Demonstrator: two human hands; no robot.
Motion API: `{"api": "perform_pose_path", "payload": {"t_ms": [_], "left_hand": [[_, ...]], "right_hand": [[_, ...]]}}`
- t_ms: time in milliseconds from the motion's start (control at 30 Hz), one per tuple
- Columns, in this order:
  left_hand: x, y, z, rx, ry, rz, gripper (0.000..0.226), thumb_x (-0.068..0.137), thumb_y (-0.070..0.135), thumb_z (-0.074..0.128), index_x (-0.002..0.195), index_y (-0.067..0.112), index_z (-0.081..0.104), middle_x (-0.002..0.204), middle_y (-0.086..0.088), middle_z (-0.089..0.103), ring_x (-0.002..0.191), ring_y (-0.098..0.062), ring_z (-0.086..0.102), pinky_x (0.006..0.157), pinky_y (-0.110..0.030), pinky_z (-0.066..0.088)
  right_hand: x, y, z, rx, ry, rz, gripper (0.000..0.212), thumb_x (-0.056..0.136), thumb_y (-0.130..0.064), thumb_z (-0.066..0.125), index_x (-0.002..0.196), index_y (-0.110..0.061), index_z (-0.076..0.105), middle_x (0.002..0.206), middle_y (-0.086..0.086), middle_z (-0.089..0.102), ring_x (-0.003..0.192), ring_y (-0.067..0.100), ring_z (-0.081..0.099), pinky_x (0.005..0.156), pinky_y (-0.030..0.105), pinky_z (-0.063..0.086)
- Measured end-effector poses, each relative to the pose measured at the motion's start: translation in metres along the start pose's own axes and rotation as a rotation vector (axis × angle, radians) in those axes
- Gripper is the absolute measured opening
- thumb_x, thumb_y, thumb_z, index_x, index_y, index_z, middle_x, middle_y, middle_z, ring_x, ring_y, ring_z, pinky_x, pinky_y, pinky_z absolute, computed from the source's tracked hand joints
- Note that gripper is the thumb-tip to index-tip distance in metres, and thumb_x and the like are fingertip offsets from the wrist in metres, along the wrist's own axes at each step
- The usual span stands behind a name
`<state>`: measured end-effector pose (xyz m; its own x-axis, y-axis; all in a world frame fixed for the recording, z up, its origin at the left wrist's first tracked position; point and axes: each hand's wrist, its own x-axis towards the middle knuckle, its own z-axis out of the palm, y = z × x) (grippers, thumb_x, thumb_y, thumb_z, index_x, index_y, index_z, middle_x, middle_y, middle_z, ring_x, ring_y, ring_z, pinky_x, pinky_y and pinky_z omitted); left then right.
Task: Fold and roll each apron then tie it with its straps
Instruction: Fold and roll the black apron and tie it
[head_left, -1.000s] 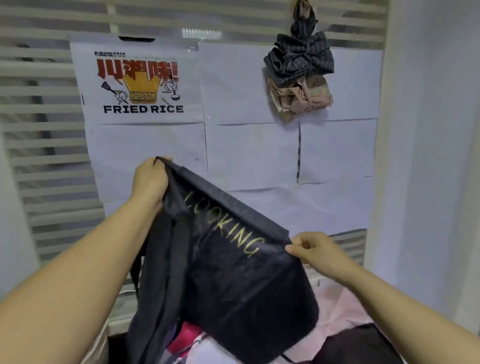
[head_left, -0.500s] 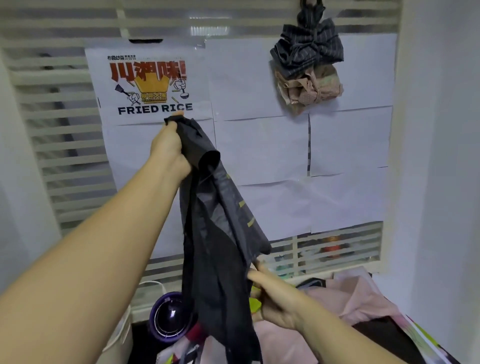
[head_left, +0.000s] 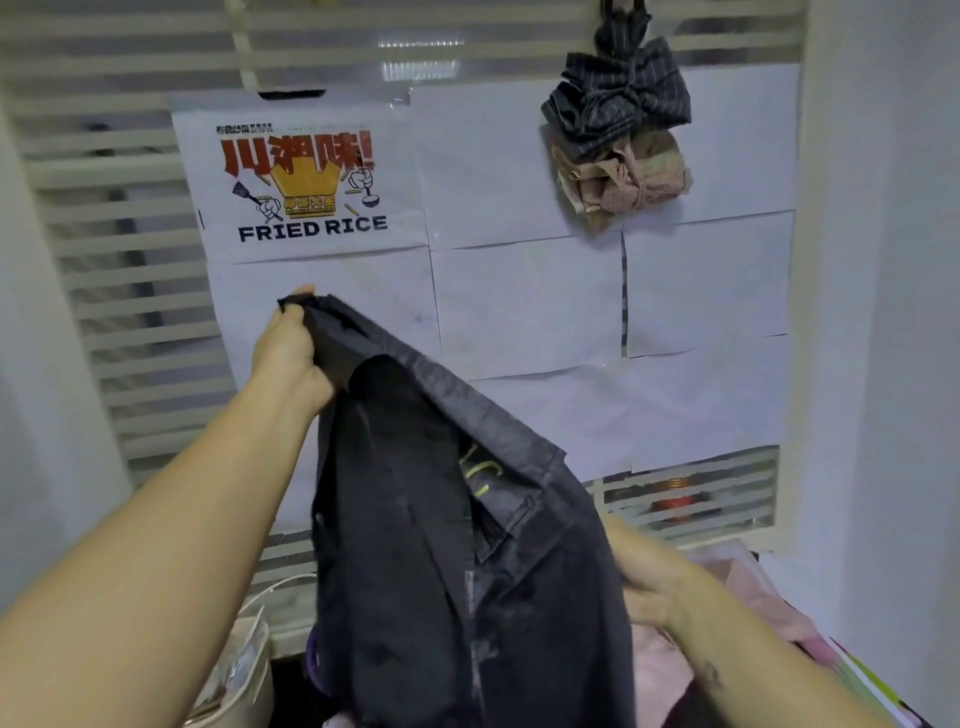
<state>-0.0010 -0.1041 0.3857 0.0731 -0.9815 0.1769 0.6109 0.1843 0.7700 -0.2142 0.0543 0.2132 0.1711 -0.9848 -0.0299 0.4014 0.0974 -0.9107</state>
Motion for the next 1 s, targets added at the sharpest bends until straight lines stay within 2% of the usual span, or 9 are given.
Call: {"api": "perform_pose_path", "payload": {"t_ms": [67,133,233,333,433,567,733,867,1000], "left_hand": [[0.006,-0.005,-0.019,0.133,0.048,0.033,0.029,0.103,0.02,0.038,0.091,0.028,0.064,0.104,-0.006,0.063,0.092,-0.023,0.06,0.083,-0.035,0.055],[0.013,-0.017,-0.036,0.316,0.046,0.042,0.028,0.102,0.022,0.038,0.104,0.027,0.065,0.117,-0.006,0.062,0.101,-0.024,0.059,0.088,-0.036,0.053],[0.014,-0.039,-0.056,0.795,-0.058,0.189,0.03,0.103,0.022,0.039,0.123,0.014,0.06,0.122,-0.012,0.059,0.1,-0.026,0.055,0.083,-0.033,0.045],[0.022,-0.049,-0.077,1.353,-0.2,0.484,0.029,0.099,0.02,0.049,0.117,0.003,0.064,0.121,-0.018,0.063,0.108,-0.034,0.056,0.087,-0.035,0.039],[0.029,-0.053,-0.092,1.638,-0.38,0.492,0.023,0.098,0.024,0.051,0.104,0.011,0.069,0.112,-0.011,0.068,0.105,-0.033,0.059,0.086,-0.037,0.043],[0.024,-0.059,-0.091,1.689,-0.387,0.468,0.023,0.1,0.026,0.042,0.085,0.028,0.06,0.102,-0.003,0.068,0.098,-0.027,0.057,0.087,-0.041,0.047],[0.01,-0.057,-0.066,1.638,-0.333,0.561,0.025,0.096,0.015,0.038,0.112,0.02,0.057,0.112,-0.012,0.065,0.103,-0.032,0.058,0.085,-0.039,0.046],[-0.009,-0.048,-0.034,1.519,-0.429,0.611,0.023,0.091,0.009,0.04,0.096,0.022,0.059,0.104,-0.008,0.067,0.1,-0.028,0.058,0.086,-0.035,0.046],[-0.032,-0.046,-0.001,1.476,-0.516,0.653,0.022,0.089,0.009,0.04,0.082,0.019,0.059,0.092,-0.002,0.065,0.091,-0.023,0.056,0.078,-0.03,0.042]], "right_hand": [[-0.005,-0.018,-0.018,-0.034,0.159,-0.081,0.051,0.076,-0.018,0.078,0.116,0.009,0.061,0.123,0.028,0.059,0.114,0.038,0.058,0.097,0.047,0.049],[-0.009,-0.029,-0.037,-0.181,0.461,-0.166,0.029,0.085,-0.019,0.068,0.105,0.002,0.068,0.106,0.018,0.07,0.09,0.025,0.068,0.076,0.032,0.055],[-0.013,-0.039,-0.068,-0.573,0.883,-0.256,0.029,0.089,-0.026,0.065,0.085,0.003,0.069,0.079,0.006,0.066,0.072,0.017,0.057,0.063,0.029,0.04],[-0.024,-0.048,-0.089,-0.849,1.137,-0.27,0.02,0.085,-0.034,0.067,0.074,-0.018,0.066,0.08,-0.003,0.064,0.083,0.02,0.059,0.074,0.033,0.043],[-0.04,-0.058,-0.093,-1.076,1.27,-0.278,0.013,0.088,-0.04,0.061,0.09,-0.027,0.061,0.088,-0.006,0.063,0.085,0.019,0.053,0.085,0.033,0.035],[-0.045,-0.067,-0.099,-1.488,1.188,-0.07,0.047,0.094,-0.058,0.03,0.084,-0.028,0.064,0.085,-0.003,0.065,0.099,0.024,0.06,0.088,0.034,0.026],[-0.042,-0.06,-0.104,-1.678,0.986,0.161,0.093,0.056,-0.093,0.0,0.105,-0.049,0.065,0.122,-0.005,0.056,0.12,0.019,0.048,0.1,0.044,0.025],[-0.03,-0.036,-0.08,-1.614,0.701,0.034,0.13,0.03,-0.106,0.012,0.14,-0.041,0.037,0.153,-0.007,0.027,0.143,0.017,0.02,0.116,0.053,0.004],[0.003,0.005,-0.04,-1.456,0.521,-0.197,0.101,0.057,-0.079,0.061,0.143,-0.034,0.034,0.143,-0.012,0.041,0.135,0.014,0.034,0.115,0.045,0.02]]}}
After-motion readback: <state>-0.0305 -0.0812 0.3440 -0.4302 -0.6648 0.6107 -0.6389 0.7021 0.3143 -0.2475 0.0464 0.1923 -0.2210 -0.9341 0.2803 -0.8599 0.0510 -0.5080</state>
